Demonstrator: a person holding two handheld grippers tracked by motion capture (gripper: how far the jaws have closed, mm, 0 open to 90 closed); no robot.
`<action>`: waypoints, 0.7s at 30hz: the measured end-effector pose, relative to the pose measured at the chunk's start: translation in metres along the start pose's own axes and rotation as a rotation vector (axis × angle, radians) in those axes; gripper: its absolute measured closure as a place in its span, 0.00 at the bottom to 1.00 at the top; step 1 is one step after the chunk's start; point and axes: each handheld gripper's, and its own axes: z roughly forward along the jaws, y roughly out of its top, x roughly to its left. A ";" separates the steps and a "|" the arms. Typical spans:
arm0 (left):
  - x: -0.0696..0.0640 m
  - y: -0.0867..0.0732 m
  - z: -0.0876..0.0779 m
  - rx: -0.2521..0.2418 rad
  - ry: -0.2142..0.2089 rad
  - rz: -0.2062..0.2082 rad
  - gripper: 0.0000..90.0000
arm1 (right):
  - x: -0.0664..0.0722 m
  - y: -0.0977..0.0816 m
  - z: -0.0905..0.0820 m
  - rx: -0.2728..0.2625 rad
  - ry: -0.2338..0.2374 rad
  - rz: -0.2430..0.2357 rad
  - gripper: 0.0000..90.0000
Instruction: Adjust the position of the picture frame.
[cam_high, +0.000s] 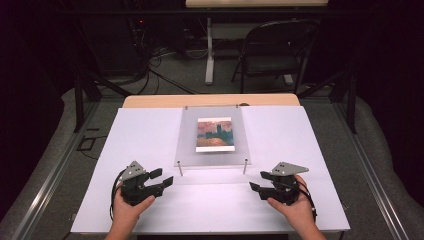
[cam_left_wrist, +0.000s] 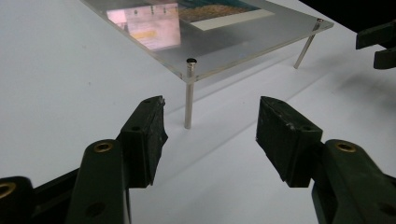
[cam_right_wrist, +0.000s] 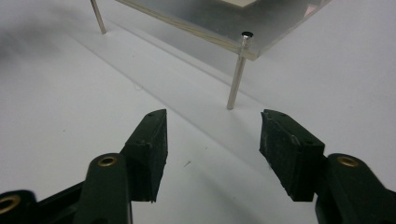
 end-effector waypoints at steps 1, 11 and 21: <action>0.001 0.000 -0.001 0.002 0.000 0.002 0.48 | -0.001 0.000 -0.001 0.000 0.003 0.005 0.48; 0.013 -0.002 -0.004 -0.006 0.015 -0.041 0.51 | -0.011 -0.001 -0.010 -0.034 -0.030 0.034 0.49; 0.026 0.021 -0.002 -0.006 0.008 -0.056 0.53 | -0.027 0.017 -0.018 -0.024 -0.060 0.050 0.53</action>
